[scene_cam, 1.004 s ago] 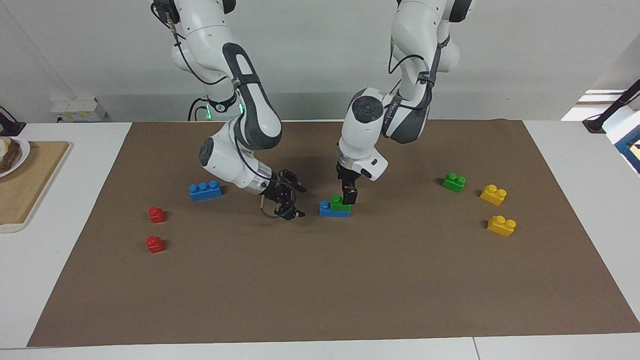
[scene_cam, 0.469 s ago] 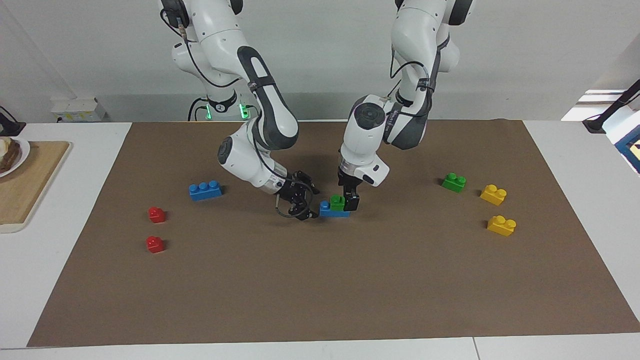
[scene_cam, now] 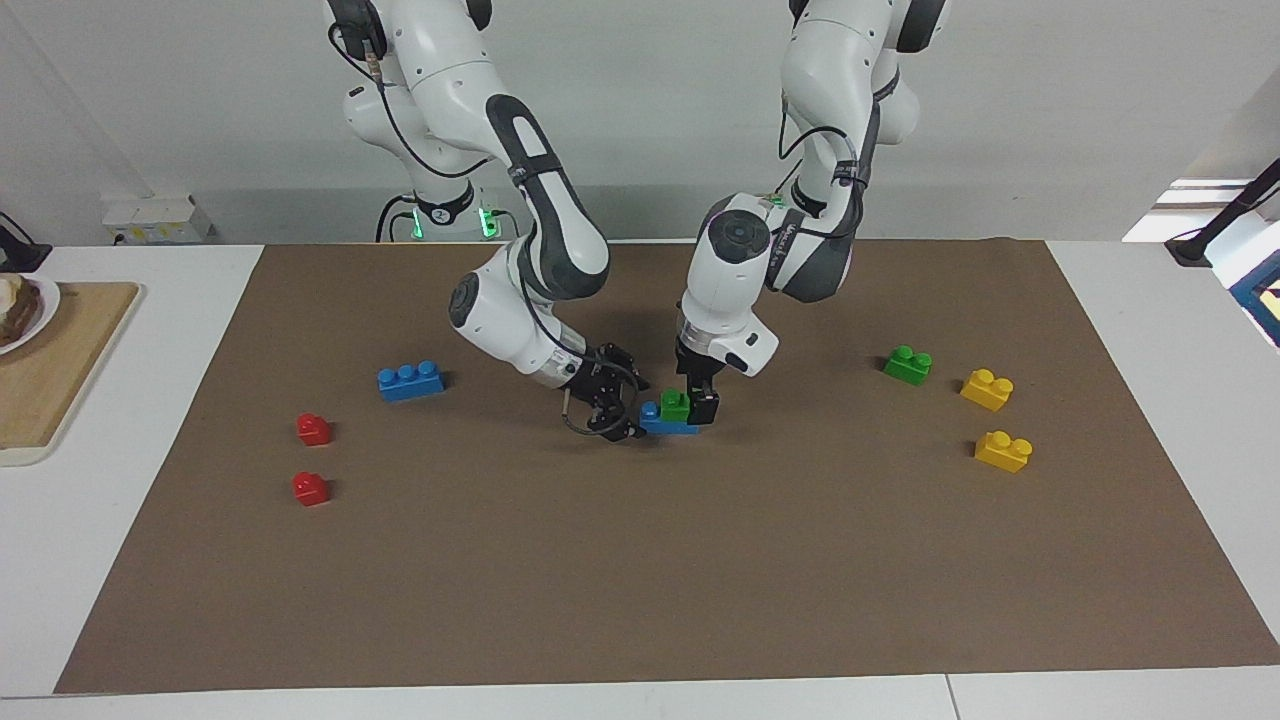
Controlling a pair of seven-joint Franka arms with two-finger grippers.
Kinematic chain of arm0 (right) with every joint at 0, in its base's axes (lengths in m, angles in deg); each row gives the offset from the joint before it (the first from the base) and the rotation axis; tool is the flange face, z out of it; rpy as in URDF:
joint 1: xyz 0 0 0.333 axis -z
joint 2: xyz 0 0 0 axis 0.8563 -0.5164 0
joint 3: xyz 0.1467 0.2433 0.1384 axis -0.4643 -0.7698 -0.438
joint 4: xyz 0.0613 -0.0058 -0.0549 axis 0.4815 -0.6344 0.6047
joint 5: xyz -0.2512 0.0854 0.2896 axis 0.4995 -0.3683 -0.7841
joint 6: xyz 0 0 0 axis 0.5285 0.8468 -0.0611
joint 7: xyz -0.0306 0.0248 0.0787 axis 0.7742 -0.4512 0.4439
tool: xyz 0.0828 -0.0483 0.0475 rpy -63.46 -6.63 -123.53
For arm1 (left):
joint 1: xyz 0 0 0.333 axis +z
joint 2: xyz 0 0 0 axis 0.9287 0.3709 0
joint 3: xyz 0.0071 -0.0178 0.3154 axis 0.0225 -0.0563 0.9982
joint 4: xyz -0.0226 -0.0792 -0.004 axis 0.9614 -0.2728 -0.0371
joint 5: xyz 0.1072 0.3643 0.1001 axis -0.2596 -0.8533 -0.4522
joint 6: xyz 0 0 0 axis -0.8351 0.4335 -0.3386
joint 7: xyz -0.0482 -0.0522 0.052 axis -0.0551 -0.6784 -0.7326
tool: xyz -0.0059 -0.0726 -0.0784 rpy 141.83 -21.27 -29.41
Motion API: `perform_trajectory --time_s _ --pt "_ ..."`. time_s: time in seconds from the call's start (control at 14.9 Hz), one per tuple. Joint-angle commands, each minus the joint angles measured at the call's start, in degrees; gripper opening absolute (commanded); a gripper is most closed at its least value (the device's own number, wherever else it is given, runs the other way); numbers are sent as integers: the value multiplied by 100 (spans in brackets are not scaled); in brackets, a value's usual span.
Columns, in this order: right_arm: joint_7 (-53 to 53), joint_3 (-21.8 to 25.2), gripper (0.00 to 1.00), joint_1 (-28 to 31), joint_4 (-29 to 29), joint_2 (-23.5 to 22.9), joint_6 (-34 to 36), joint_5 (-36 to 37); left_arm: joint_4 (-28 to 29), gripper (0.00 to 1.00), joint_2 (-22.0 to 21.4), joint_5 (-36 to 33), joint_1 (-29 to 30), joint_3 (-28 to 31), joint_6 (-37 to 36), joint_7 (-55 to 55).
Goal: Remove green block with left arm and hold with right
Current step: 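Close the left gripper on green while the right gripper closes on blue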
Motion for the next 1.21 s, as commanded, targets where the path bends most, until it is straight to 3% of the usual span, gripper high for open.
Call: perform_trajectory --time_s 0.0,0.87,1.0,1.14 --pt "-168 4 89 -23 134 -170 -217 -171 104 100 -13 -43 -31 26 136 -90" --pt "-142 -5 84 -111 151 -197 -254 -180 200 100 -13 -43 -67 26 286 -204" --pt "-142 -5 79 -128 151 -197 -254 -180 200 100 -22 -43 -67 26 286 -204" --pt "-142 -5 62 -146 151 -197 -280 -180 200 100 -13 -43 -67 26 286 -204"
